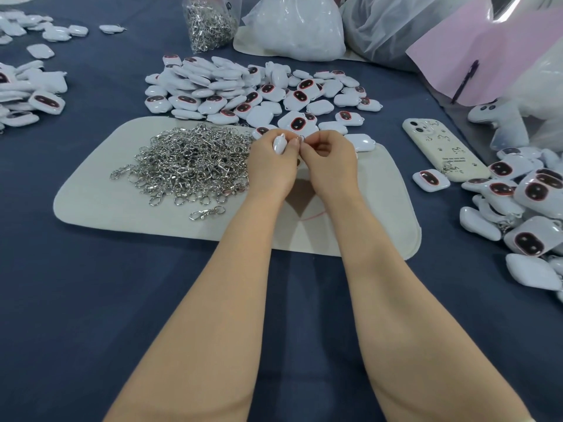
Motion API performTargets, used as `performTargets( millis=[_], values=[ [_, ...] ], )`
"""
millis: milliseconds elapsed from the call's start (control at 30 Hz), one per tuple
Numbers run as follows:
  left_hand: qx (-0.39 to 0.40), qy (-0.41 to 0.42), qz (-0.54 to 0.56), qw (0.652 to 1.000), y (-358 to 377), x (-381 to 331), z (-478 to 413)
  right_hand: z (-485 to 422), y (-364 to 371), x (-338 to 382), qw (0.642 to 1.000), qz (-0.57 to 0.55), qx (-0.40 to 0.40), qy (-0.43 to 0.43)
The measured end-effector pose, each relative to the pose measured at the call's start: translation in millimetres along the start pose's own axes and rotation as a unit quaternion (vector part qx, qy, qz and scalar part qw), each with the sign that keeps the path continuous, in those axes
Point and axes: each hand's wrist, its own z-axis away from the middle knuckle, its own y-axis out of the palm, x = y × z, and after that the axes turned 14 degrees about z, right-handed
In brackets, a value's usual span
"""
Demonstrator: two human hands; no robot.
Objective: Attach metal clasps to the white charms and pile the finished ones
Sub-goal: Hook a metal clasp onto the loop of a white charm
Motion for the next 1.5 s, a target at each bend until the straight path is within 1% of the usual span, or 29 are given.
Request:
performTargets(
  millis=[100, 167, 233, 300, 367, 433, 533, 667, 833, 1233, 1333, 1500],
  values=[
    [-0.001, 0.004, -0.008, 1.0, 0.4, -0.9, 0.7, 0.5, 0.4, -0.8, 1.0, 0.008, 0.006, -0.004],
    [0.004, 0.018, -0.027, 0.999, 0.6, -1.5, 1.5, 1.8, -0.1, -0.8, 0.999, 0.026, 0.003, -0.026],
    [0.003, 0.06, -0.071, 0.996, 0.0, -1.5, 2.9, 3.0, -1.2, -0.4, 0.996, 0.061, -0.007, -0.061],
    [-0.001, 0.116, -0.134, 0.984, -1.5, -1.2, 4.6, 3.7, -2.0, -0.4, 0.99, 0.106, -0.013, -0.093],
    [0.001, 0.147, -0.179, 0.973, -3.1, -1.4, 5.6, 4.3, -2.1, -0.3, 0.983, 0.142, -0.011, -0.113],
    [0.005, 0.156, -0.212, 0.965, -3.4, -0.8, 5.7, 4.5, -2.2, -0.4, 0.979, 0.159, -0.014, -0.125],
    [-0.008, 0.153, -0.237, 0.959, -2.9, 1.0, 5.6, 4.4, -1.4, 0.0, 0.979, 0.157, -0.017, -0.125],
    [-0.025, 0.119, -0.196, 0.973, -0.6, 2.2, 4.0, 3.9, 0.1, -0.3, 0.989, 0.11, -0.013, -0.095],
    [-0.025, 0.102, -0.138, 0.985, 0.9, 0.5, 1.9, 2.5, 0.2, 0.6, 0.997, 0.056, -0.005, -0.056],
    [-0.02, 0.086, -0.098, 0.991, 0.4, -1.2, 1.4, 2.6, -0.8, 2.3, 1.0, 0.02, 0.013, -0.009],
    [-0.019, 0.084, -0.092, 0.992, -0.1, -2.1, 1.9, 3.2, -0.2, 2.4, 0.999, 0.034, 0.016, -0.023],
    [-0.018, 0.082, -0.095, 0.992, -0.4, -2.9, 3.4, 7.3, 0.2, 2.9, 0.992, 0.086, -0.012, -0.09]
  ],
)
